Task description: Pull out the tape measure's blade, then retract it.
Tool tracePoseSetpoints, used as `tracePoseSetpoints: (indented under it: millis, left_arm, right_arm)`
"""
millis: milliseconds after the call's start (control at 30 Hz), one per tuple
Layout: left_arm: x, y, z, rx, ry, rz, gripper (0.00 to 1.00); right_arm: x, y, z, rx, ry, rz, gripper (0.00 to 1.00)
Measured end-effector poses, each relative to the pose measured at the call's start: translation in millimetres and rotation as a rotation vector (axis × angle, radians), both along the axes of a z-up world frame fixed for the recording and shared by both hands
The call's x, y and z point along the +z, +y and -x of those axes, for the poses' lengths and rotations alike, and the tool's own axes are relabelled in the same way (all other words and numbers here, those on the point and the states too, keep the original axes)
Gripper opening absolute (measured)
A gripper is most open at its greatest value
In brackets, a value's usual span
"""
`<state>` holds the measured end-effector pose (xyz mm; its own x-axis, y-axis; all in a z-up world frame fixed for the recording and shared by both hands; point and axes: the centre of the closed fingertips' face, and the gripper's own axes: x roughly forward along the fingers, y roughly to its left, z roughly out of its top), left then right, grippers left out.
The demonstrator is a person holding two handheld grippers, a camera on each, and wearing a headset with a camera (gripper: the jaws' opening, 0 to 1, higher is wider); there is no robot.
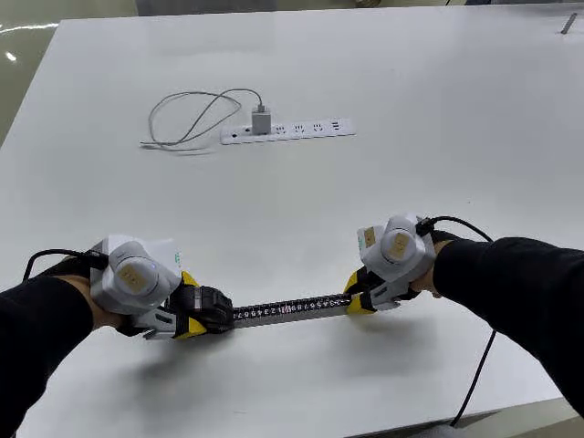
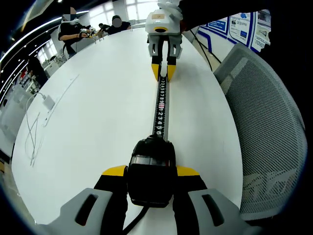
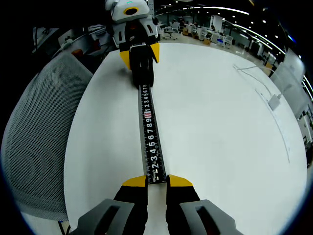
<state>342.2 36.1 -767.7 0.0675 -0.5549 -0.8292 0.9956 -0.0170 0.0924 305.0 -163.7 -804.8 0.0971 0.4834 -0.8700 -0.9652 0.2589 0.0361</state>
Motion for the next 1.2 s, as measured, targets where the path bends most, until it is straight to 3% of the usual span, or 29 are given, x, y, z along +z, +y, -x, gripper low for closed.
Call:
tracePoseSetpoints:
  millis: [1200]
  left_arm:
    - [-0.9,0.1,0.2,0.002,0.001,0.001,0.30]
  right_arm:
    - [0.0,-27.5,2.7,-0.029,0.006,0.015,0.09]
